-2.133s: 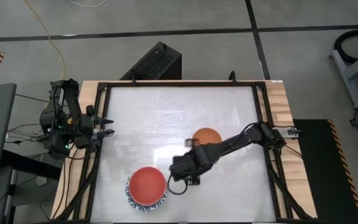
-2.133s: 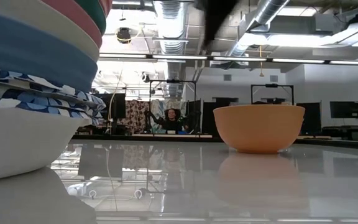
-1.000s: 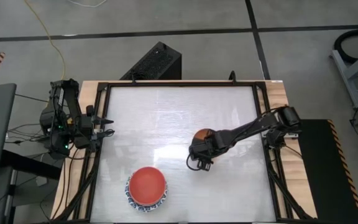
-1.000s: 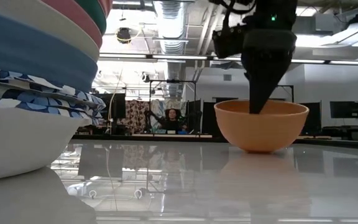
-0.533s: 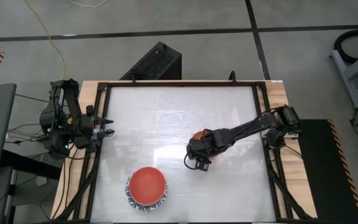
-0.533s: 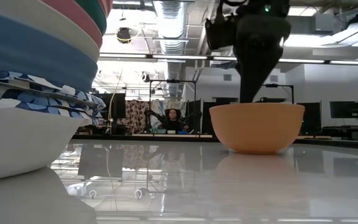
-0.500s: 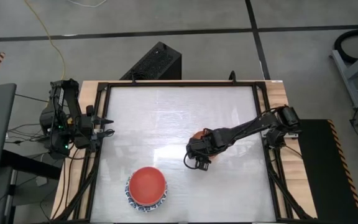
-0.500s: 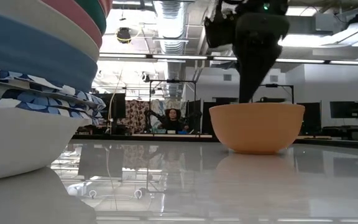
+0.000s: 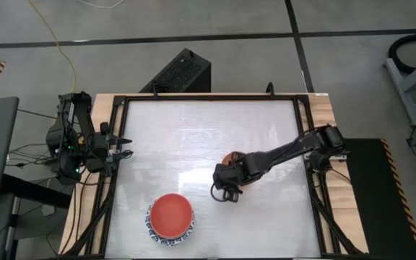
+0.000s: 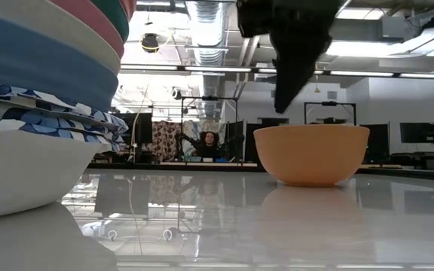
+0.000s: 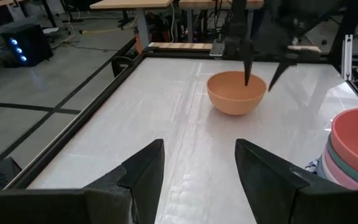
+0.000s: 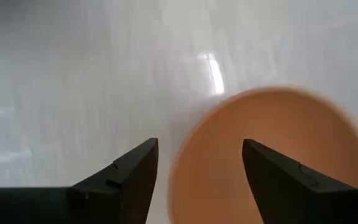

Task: Nest bowls inside each other
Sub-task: Stack the light orange bowl on top of the other orange bowl

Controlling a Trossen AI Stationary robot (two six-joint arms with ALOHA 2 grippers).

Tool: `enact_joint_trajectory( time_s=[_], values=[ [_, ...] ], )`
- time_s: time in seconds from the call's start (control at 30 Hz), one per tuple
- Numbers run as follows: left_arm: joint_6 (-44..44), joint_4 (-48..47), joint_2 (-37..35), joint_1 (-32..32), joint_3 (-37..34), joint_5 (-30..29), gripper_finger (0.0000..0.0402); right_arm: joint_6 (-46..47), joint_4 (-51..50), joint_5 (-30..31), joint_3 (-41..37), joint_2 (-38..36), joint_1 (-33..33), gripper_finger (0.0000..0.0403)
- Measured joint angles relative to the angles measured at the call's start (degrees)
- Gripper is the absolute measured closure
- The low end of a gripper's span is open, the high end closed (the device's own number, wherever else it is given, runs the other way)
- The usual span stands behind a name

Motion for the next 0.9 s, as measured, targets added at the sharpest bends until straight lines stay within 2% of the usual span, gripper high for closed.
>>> enact_joint_trajectory(
  time_s=[0.27, 0.37, 0.5, 0.67, 0.7, 0.9],
  values=[
    [-0.04, 0.00, 0.00, 0.02, -0.01, 0.13, 0.0214, 0.05, -2.23, -0.06, -0.06, 7.10, -0.47, 0.0148],
    [-0.13, 0.00, 0.00, 0.00, 0.01, 0.22, 0.0214, 0.18, -2.12, -0.16, -0.07, 8.17, -1.11, 0.0160],
    [-0.15, 0.00, 0.00, 0.00, 0.01, 0.24, 0.0214, 2.78, -2.29, -0.42, -0.07, 7.87, -1.74, 0.0225],
    [-0.15, 0.00, 0.00, 0.02, 0.00, 0.24, 0.0214, 3.99, -3.37, -0.56, -0.07, 7.02, -2.31, 0.0370],
    [-0.15, 0.00, 0.00, 0.00, 0.00, 0.24, 0.0214, 2.68, -3.10, -0.60, -0.07, 6.97, -2.34, 0.0384],
    [-0.15, 0.01, 0.01, 0.01, 0.01, 0.23, 0.0214, -1.70, -3.28, -0.25, 2.19, 6.96, -2.32, 0.0394]
  ],
)
